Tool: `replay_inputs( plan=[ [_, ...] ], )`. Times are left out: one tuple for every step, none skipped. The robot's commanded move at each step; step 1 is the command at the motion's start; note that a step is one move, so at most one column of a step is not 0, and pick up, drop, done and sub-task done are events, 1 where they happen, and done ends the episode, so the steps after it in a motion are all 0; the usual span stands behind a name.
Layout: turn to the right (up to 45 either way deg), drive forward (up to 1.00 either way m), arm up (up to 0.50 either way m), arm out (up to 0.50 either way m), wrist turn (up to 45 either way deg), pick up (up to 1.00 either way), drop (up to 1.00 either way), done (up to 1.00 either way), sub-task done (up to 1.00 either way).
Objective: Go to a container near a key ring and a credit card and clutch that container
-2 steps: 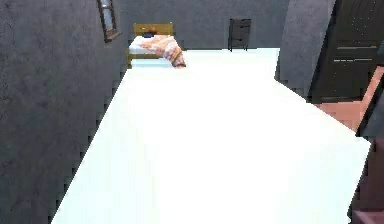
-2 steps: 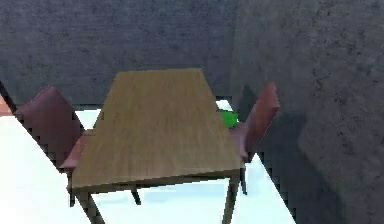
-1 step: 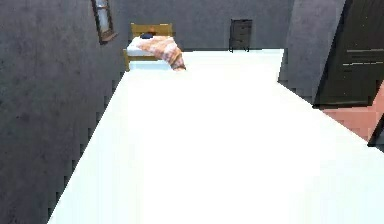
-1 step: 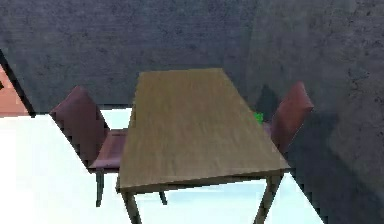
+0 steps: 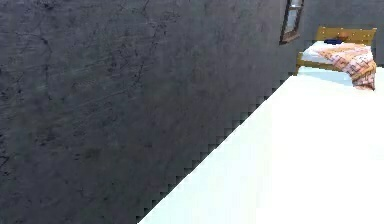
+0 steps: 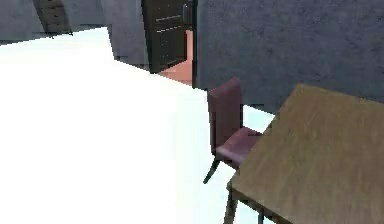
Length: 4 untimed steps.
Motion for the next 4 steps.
replay_inputs(
  plan=[
    [-45.0, 0.0, 0.0, 0.0, 0.0, 0.0, 0.0, 0.0, 0.0],
    [-45.0, 0.0, 0.0, 0.0, 0.0, 0.0, 0.0, 0.0, 0.0],
    [-36.0, 0.0, 0.0, 0.0, 0.0, 0.0, 0.0, 0.0, 0.0],
    [0.0, 0.6, 0.0, 0.0, 0.0, 0.0, 0.0, 0.0, 0.0]
  ],
)
